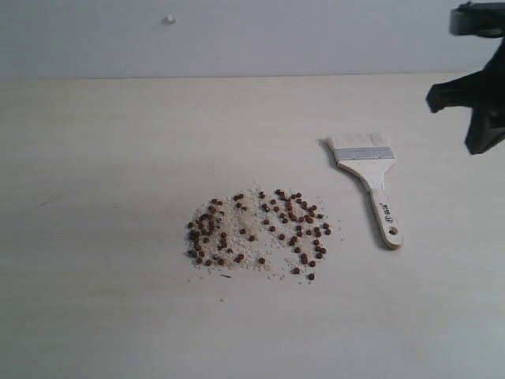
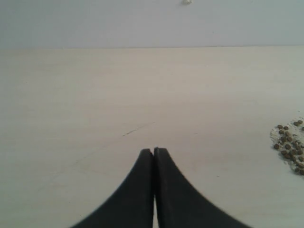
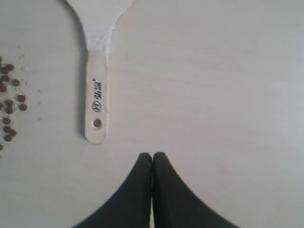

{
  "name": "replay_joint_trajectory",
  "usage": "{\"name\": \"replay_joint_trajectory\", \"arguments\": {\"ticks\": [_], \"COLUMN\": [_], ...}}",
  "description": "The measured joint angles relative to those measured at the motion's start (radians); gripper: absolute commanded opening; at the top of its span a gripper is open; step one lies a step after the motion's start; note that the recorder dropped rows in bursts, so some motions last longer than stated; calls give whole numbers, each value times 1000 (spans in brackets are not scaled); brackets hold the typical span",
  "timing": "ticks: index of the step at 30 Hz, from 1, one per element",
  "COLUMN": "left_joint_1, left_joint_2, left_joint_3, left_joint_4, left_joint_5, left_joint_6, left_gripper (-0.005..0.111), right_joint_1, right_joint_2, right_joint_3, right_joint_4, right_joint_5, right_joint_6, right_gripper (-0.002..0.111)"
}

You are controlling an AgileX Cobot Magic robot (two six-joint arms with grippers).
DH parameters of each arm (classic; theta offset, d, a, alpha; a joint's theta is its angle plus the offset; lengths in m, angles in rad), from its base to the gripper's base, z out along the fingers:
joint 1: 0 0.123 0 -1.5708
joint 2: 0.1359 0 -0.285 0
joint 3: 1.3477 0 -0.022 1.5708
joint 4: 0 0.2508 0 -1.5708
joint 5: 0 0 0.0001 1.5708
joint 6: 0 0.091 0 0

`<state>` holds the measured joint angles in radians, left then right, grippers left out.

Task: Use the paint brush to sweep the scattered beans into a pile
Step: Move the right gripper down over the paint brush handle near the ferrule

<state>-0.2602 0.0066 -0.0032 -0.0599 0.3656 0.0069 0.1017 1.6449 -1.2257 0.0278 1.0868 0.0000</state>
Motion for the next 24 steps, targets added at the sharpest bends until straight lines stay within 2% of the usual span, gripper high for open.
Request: {"name": "replay_joint_trajectory", "arguments": {"ticks": [6,12,14,16,24], "left_joint_1": [0,0,0,0,0], "left_joint_2": [0,0,0,0,0], "left_joint_3": [0,0,0,0,0], "left_joint_4": [0,0,0,0,0], "left_joint_5": [0,0,0,0,0], "left_joint_6": [0,0,0,0,0], "left_gripper": [0,0,0,0,0], "right_joint_1": [112,124,124,124,124], "right_joint_2": [129,247,283,311,365], "right_joint_3": [-5,-33,-38,-38,-40], "right_joint_4": [2,4,2,2,22], "right_joint_5": [-152,-219,-228,-245,-310], "right_joint_6": [6,8,10,10,14], "right_gripper": [20,51,58,61,61]}}
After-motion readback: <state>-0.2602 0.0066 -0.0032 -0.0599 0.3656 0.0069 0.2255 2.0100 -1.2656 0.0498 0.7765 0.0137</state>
